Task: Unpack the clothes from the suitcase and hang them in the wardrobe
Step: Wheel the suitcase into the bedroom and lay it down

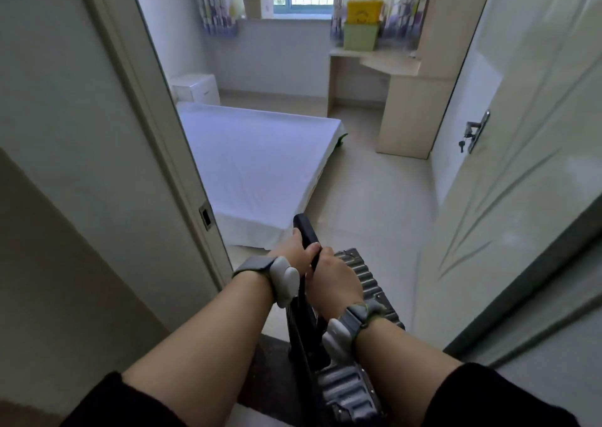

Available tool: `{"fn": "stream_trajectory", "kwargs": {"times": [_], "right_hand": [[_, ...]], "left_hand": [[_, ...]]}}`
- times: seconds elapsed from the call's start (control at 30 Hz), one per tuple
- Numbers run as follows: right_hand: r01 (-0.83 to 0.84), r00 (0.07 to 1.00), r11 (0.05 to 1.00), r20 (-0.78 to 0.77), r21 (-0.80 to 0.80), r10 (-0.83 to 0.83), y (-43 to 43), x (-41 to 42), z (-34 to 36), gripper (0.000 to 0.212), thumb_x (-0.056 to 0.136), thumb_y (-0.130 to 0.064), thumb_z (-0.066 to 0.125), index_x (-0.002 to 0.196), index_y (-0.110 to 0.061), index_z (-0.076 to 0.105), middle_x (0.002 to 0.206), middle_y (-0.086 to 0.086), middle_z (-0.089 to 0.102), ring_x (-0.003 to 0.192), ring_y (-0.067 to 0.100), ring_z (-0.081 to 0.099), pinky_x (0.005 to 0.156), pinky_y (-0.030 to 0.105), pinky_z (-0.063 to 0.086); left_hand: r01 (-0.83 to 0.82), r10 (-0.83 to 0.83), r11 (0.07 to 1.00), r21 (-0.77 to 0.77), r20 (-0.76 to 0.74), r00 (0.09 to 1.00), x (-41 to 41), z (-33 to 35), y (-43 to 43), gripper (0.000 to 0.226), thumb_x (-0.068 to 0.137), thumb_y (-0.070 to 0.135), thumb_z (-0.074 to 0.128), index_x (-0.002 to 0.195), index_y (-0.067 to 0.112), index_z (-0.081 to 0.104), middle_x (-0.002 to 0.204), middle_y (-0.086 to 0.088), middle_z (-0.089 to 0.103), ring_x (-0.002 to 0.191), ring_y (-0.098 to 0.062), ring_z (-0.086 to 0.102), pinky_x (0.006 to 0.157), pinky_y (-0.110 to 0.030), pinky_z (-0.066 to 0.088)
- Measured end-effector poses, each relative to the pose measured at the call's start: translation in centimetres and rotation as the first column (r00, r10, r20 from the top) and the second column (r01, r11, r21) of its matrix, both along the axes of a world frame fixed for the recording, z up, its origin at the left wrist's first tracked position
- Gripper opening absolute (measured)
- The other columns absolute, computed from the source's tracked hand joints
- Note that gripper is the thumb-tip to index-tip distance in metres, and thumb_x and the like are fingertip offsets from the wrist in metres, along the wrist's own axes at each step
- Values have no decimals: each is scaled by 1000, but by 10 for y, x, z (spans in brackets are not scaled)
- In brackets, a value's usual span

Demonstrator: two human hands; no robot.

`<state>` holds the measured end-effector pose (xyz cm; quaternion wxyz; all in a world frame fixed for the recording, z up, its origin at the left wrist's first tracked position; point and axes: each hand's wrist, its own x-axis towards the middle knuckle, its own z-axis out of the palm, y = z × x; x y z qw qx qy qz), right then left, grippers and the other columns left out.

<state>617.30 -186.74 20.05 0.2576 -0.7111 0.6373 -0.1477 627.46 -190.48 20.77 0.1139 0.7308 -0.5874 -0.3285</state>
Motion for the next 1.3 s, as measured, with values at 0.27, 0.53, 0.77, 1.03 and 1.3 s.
{"fn": "stream_trajectory", "kwargs": {"times": [0.27,0.53,0.77,1.03,1.3], "right_hand": [[184,982,983,-54,8,-183,-126,24,-3,21,94,-19,38,114,-12,43,112,12,64,101,31,61,71,33,40],[198,980,980,-14,-5,-198,-228,16,0,21,93,-21,42,112,-12,43,108,11,64,98,30,60,70,33,42],[124,992,991,-4,-54,-125,-338,-6,-7,27,97,-29,39,120,-14,40,110,9,64,98,29,62,67,33,40],[126,992,989,-24,-73,-128,-462,-47,-3,27,96,-29,43,119,-14,42,108,9,64,97,28,62,68,32,42],[150,977,979,-131,-136,-168,-601,-90,-5,31,91,-33,49,119,-19,46,103,8,66,92,31,63,73,38,52]], "left_hand": [[141,-142,989,-35,-44,989,13,-6,-135,64,98,40,40,146,6,14,123,-18,59,106,-32,58,78,-30,40],[213,-213,977,-30,-5,977,6,-2,-239,68,100,43,34,150,9,4,125,-20,59,108,-32,59,79,-32,42],[381,-355,925,-3,355,865,1,9,-347,55,96,56,19,147,46,-2,158,-9,10,145,-27,4,115,-47,17],[469,-399,883,-27,483,779,-32,4,-471,56,94,61,10,147,46,-2,158,6,-20,141,-24,-29,115,-56,-8],[572,-493,815,-90,411,767,-56,-4,-616,54,95,61,18,146,48,7,159,11,-11,144,-20,-21,117,-52,-7]]}}
